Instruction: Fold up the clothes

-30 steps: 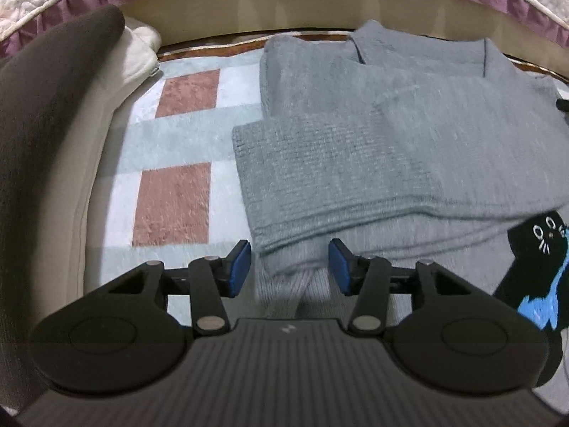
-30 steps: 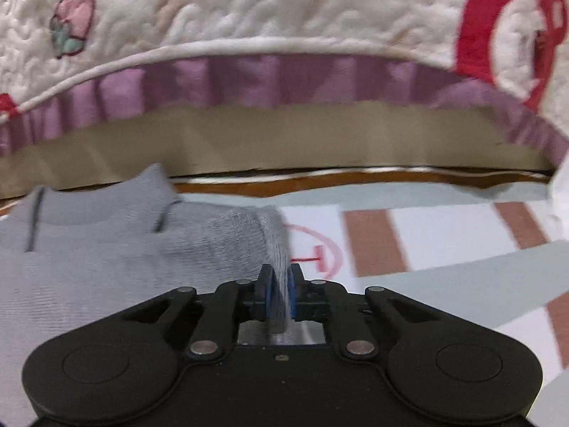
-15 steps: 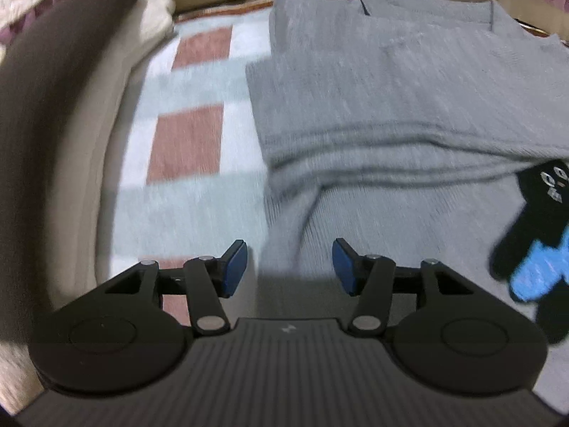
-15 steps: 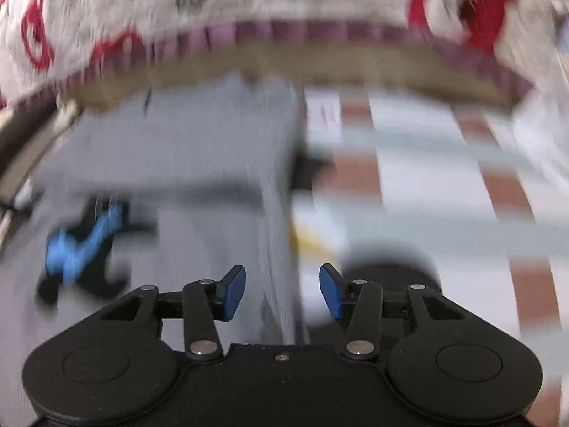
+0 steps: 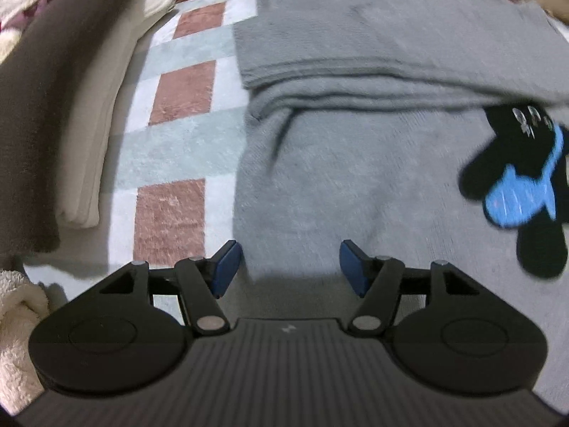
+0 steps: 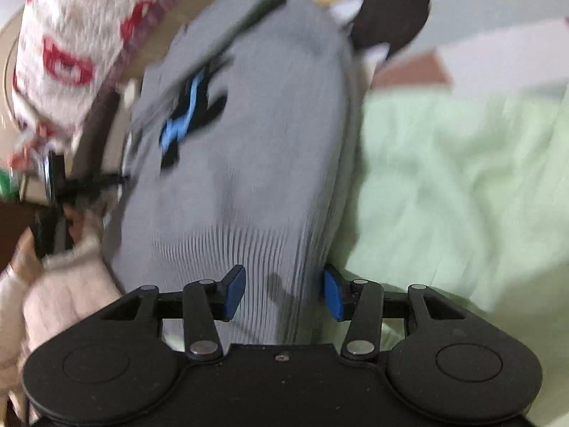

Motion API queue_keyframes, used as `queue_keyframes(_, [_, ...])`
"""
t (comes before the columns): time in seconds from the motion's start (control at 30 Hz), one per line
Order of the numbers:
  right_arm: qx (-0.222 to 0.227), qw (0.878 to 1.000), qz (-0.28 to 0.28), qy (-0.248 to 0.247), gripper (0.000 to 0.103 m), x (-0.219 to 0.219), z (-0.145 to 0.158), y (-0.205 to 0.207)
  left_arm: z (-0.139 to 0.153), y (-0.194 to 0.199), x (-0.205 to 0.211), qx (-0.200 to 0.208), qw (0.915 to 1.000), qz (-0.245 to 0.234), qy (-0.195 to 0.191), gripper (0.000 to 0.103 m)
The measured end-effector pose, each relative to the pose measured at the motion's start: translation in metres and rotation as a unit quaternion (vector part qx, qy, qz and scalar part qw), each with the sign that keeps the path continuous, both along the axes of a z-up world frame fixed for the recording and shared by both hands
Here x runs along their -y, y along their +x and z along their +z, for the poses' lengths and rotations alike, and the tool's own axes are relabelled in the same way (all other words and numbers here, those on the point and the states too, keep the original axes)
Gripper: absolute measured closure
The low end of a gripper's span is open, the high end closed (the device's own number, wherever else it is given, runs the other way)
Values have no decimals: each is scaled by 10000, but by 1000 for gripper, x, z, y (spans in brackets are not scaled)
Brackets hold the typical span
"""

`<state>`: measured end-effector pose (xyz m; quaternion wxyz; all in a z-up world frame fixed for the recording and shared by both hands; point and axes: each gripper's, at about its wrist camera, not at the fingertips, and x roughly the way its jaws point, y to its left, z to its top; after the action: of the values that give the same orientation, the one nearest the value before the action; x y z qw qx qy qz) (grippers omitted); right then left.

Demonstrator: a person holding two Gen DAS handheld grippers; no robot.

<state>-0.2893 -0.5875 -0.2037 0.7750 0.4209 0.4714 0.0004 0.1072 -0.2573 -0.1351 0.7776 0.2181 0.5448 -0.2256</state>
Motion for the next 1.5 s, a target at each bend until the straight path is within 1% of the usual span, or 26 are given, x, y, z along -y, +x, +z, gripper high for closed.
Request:
queue_keyframes(0.07, [80, 9997, 127, -178, 50, -20, -4, 0, 8, -11, -1, 130, 9995, -248, -127, 41])
queue_keyframes(0.1, [131, 9994, 188, -270, 66, -29, -6, 0, 12, -17, -2, 195, 9989, -371, -190, 41])
queue_keyframes(0.13, [401, 9981, 206, -427, 80, -36, 1, 2, 18, -21, -4, 257, 9981, -480, -304, 41])
queue_keyframes(0.17, [671, 9958, 220, -580, 89, -43, 8, 4, 25, -22, -7, 314, 9969, -551, -470, 41])
queue_keyframes(0.27, [1468, 9859, 124, -794, 92, -48, 36, 24, 46, -24, -20, 450, 9922, -525, -1041, 41])
queue_keyframes(0.37, [2014, 9745, -157, -972, 92, -41, 68, 59, 65, -22, -31, 670, 9845, -413, -1565, 41])
queue_keyframes(0.47, [2389, 9653, -264, -1022, 92, -32, 92, 95, 70, -24, -37, 837, 9820, -282, -1670, 41])
queue_keyframes(0.6, [2662, 9509, -290, -1552, 92, -26, 118, 133, 62, -22, -43, 814, 9806, -92, -1782, 41])
queue_keyframes(0.63, [2751, 9451, -305, -1740, 92, -26, 128, 147, 63, -22, -44, 884, 9781, -109, -1882, 41])
queue_keyframes(0.67, [2805, 9409, -327, -1871, 92, -24, 137, 153, 67, -27, -44, 1083, 9736, -266, -1990, 41])
queue_keyframes(0.77, [2837, 9298, -406, -2310, 92, -15, 166, 183, 96, -54, -49, 1975, 9451, -1007, -2400, 40])
queue_keyframes(0.8, [2868, 9237, -359, -2516, 92, -14, 179, 193, 103, -58, -50, 2060, 9390, -1107, -2521, 39])
queue_keyframes(0.87, [2934, 9055, -222, -3057, 92, -16, 202, 212, 115, -62, -48, 1833, 9359, -1309, -2707, 39])
queue_keyframes(0.97, [2879, 8897, -253, -3535, 92, -13, 215, 234, 120, -74, -40, 1707, 9310, -1605, -2798, 27])
queue_keyframes(1.0, [2777, 8847, -287, -3734, 93, -12, 211, 240, 116, -77, -35, 1675, 9322, -1639, -2758, 23])
queue_keyframes(1.03, [2670, 8795, -323, -3927, 92, -11, 207, 246, 107, -78, -29, 1567, 9367, -1630, -2672, 22])
queue_keyframes(1.1, [2304, 8801, -481, -4124, 92, -6, 188, 255, 84, -77, -19, 1319, 9496, -1467, -2436, 23])
queue_keyframes(1.2, [1816, 8991, -722, -3916, 92, 1, 157, 255, 52, -69, -11, 948, 9643, -953, -2281, 23])
queue_keyframes(1.23, [1735, 9048, -772, -3811, 92, 1, 147, 251, 44, -62, -12, 744, 9670, -529, -2378, 23])
queue_keyframes(1.27, [1685, 9078, -805, -3755, 92, 0, 140, 246, 37, -52, -15, 413, 9658, 208, -2550, 23])
queue_keyframes(1.3, [1607, 9104, -812, -3725, 92, -1, 131, 241, 32, -43, -20, 24, 9565, 893, -2777, 24])
queue_keyframes(1.33, [1514, 9125, -819, -3711, 92, -4, 124, 235, 27, -35, -25, -372, 9410, 1498, -3013, 24])
queue_keyframes(1.4, [1425, 9157, -889, -3652, 92, -7, 116, 225, 24, -30, -25, -800, 9202, 2125, -3188, 24])
queue_keyframes(1.43, [1464, 9168, -904, -3605, 92, -8, 116, 220, 27, -32, -20, -773, 9268, 2114, -3005, 25])
queue_keyframes(1.47, [1503, 9178, -920, -3557, 92, -8, 116, 215, 32, -35, -12, -647, 9401, 1972, -2704, 24])
queue_keyframes(1.5, [1546, 9182, -940, -3523, 91, -8, 118, 211, 37, -42, -8, -493, 9498, 1835, -2486, 23])
